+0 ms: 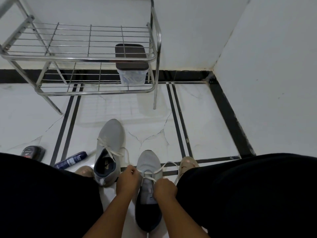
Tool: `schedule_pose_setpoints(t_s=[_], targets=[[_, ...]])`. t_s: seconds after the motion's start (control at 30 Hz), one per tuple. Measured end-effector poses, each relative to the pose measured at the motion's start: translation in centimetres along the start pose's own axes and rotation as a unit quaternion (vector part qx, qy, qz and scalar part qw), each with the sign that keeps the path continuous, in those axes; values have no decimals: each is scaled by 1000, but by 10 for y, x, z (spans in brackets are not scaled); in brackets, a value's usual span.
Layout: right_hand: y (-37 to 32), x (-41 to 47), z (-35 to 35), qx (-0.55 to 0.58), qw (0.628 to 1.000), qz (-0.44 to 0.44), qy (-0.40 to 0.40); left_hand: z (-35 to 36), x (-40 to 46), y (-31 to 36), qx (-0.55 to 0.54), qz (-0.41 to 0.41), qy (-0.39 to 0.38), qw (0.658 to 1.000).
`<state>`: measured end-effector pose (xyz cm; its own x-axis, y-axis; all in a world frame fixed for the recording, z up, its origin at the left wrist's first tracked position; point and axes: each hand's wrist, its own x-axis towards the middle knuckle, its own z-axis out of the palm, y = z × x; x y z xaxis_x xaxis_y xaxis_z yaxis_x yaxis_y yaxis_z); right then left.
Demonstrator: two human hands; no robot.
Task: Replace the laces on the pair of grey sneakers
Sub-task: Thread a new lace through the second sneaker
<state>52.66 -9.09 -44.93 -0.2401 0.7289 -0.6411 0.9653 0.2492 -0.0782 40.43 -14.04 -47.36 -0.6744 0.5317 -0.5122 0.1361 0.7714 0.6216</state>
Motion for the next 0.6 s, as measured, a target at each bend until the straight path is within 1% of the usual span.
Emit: schedule_pose_setpoints(t_s=[0.03, 0.07, 0.1, 0.13, 0.17, 0.2, 0.23, 0.27, 0.3, 0.33, 0.37, 0.4, 0.43, 0.47, 0.5, 0.53, 0.57, 0.6], targets=[[3, 0, 2, -7, 1000, 2, -17, -6, 2, 11, -66, -15, 33, 997], [5, 0, 3, -5, 1000, 5, -28, -16, 4, 26, -164, -53, 75, 982], [5, -1, 3, 0, 999, 3, -33, -34, 11, 41, -272, -97, 122, 950], [5, 0, 1, 4, 999, 4, -34, -53, 18, 57, -398, -130, 162, 894], [4, 0, 0, 7, 999, 4, -34, -78, 26, 69, -525, -147, 190, 817], [3, 0, -1, 10, 999, 6, -33, -103, 28, 78, -580, -135, 222, 772], [3, 0, -2, 13, 999, 9, -31, -123, 29, 83, -563, -99, 250, 781], [3, 0, -3, 15, 999, 10, -33, -139, 28, 89, -499, -56, 263, 824], [3, -1, -3, 16, 999, 8, -36, -148, 25, 91, -392, -13, 268, 880], [3, -2, -4, 17, 999, 5, -40, -145, 21, 92, -265, 25, 244, 932], [3, -2, -4, 18, 999, 1, -45, -131, 16, 90, -128, 63, 181, 973], [2, -2, -5, 19, 999, -3, -49, -111, 10, 84, -14, 98, 80, 992], [2, -1, -6, 18, 999, -4, -51, -85, 7, 69, 90, 122, -23, 988], [1, -1, -6, 15, 998, -5, -53, -58, -1, 53, 184, 135, -94, 969], [1, -1, -7, 13, 998, -6, -53, -36, -6, 34, 250, 136, -124, 951], [1, -1, -7, 12, 998, -5, -53, -20, -14, 21, 292, 139, -121, 939], [2, -1, -6, 12, 999, -7, -51, -11, -18, 10, 308, 133, -110, 936], [1, -1, -6, 12, 999, -10, -49, -8, -21, 3, 303, 123, -99, 940]])
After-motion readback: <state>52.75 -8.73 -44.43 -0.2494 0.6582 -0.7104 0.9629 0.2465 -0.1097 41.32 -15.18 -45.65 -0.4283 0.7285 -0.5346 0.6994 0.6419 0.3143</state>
